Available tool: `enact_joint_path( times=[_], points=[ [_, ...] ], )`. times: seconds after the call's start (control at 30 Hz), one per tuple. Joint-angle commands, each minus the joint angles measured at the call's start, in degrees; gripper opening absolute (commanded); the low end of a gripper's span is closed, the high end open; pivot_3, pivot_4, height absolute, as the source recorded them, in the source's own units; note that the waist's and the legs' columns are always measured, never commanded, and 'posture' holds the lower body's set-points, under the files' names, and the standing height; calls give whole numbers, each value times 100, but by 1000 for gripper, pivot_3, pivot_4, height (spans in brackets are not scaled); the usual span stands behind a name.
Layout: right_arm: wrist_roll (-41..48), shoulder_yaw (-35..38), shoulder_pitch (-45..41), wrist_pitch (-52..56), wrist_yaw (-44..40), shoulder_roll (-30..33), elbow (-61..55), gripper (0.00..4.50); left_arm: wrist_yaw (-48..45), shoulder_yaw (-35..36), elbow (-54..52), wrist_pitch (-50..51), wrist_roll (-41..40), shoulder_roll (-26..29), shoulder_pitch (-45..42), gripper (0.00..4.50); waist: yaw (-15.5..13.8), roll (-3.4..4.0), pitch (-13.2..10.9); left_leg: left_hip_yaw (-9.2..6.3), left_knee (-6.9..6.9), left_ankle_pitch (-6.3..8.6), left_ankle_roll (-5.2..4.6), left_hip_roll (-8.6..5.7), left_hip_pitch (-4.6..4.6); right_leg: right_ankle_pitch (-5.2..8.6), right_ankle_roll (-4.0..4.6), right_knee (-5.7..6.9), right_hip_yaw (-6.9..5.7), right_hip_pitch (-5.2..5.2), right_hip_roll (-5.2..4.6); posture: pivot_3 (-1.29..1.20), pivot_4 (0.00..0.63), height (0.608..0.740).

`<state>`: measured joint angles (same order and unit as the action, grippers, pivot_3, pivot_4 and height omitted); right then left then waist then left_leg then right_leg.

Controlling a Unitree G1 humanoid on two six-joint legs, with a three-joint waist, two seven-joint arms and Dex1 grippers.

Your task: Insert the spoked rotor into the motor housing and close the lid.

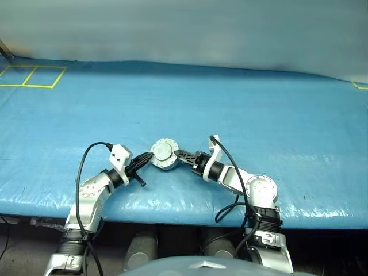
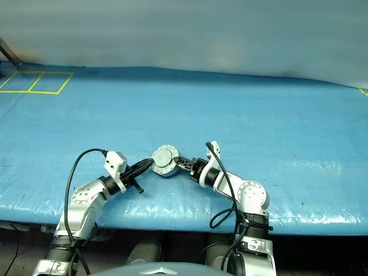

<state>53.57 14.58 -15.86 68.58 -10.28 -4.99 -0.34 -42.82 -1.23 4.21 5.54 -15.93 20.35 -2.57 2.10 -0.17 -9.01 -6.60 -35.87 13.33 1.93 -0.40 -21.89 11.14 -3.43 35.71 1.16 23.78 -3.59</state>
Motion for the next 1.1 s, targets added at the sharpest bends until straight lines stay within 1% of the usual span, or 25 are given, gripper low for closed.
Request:
enact_joint_path(
  times=[0.03, 0.13, 0.27, 0.4, 0.53, 0.6, 0.63, 0.83, 1.0, 1.03, 1.1],
  points=[
    [147, -139, 48, 4, 112, -413, 46, 1128, 43, -132, 67, 135, 12, -124, 102, 0, 2, 0, 0, 0, 0, 0, 0, 0, 0, 0, 0, 0, 0, 0, 0, 0, 150, 740],
    [254, -47, 34, -51, 203, -410, 58, 1128, 93, 101, -33, 267, -356, -320, 100, 0, 5, 1, -2, 0, 0, 0, 0, 0, -1, 0, 0, 0, 0, 1, 0, 0, 150, 740],
    [399, 32, 32, -147, 324, -391, 63, 1128, 331, 376, -297, 1218, -960, -475, 67, 0, 8, -4, -9, -3, 0, 0, 0, 1, -6, 0, 0, 0, -4, 5, 0, 0, 150, 740],
    [713, 189, 2, -239, 422, -418, 96, 1128, 199, 627, -594, 1818, -1666, -501, 146, 0, 19, -3, -18, -2, 0, 0, 0, 1, -12, 0, 0, -1, -4, 10, 0, 0, 150, 740],
    [1015, 286, -74, -352, 508, -402, 107, 1128, 46, 866, -632, 1946, -2088, -552, 217, 0, 27, -2, -23, -2, 0, 0, -1, 1, -35, 0, 0, -2, -5, 33, 2, 0, 150, 740],
    [1148, 314, -123, -388, 563, -385, 118, 1128, 82, 994, -590, 1925, -2214, -628, 220, 375, 27, -3, -25, -3, -9, -1, -2, 0, -76, -3, -3, 4, -5, 70, 4, 0, 150, 740],
    [1193, 319, -143, -407, 593, -377, 118, 1128, 106, 1051, -574, 1903, -2264, -673, 221, 533, 27, -3, -25, -3, -9, -1, -2, 0, -80, -7, -6, 5, -5, 72, 5, 0, 150, 740],
    [1587, 517, -289, -679, 769, -476, 137, 1128, 357, 1315, -657, 2085, -2688, -967, 289, 2551, 42, -5, -34, -2, -7, -1, -3, 0, -82, -7, -7, 3, -4, 74, 5, 0, 150, 740],
    [1898, 504, -375, -783, 829, -503, 57, 1128, 584, 1602, -725, 2585, -3454, -1249, 328, 4220, 94, -12, -50, -2, -8, -1, -3, 0, -83, -7, -7, 2, -4, 74, 6, 0, 150, 740],
    [1960, 483, -375, -787, 834, -504, 32, 1128, 599, 1665, -724, 2703, -3630, -1287, 327, 4468, 102, -12, -50, -3, -8, -1, -3, 0, -83, -7, -7, 3, -4, 74, 6, 0, 150, 740],
    [2147, 416, -381, -754, 778, -479, -90, 1128, 678, 1763, -746, 2981, -4070, -1415, 314, 4468, 125, -12, -50, -3, -8, -1, -3, 0, -82, -7, -6, 5, -3, 74, 6, 0, 150, 740]
  ],
)
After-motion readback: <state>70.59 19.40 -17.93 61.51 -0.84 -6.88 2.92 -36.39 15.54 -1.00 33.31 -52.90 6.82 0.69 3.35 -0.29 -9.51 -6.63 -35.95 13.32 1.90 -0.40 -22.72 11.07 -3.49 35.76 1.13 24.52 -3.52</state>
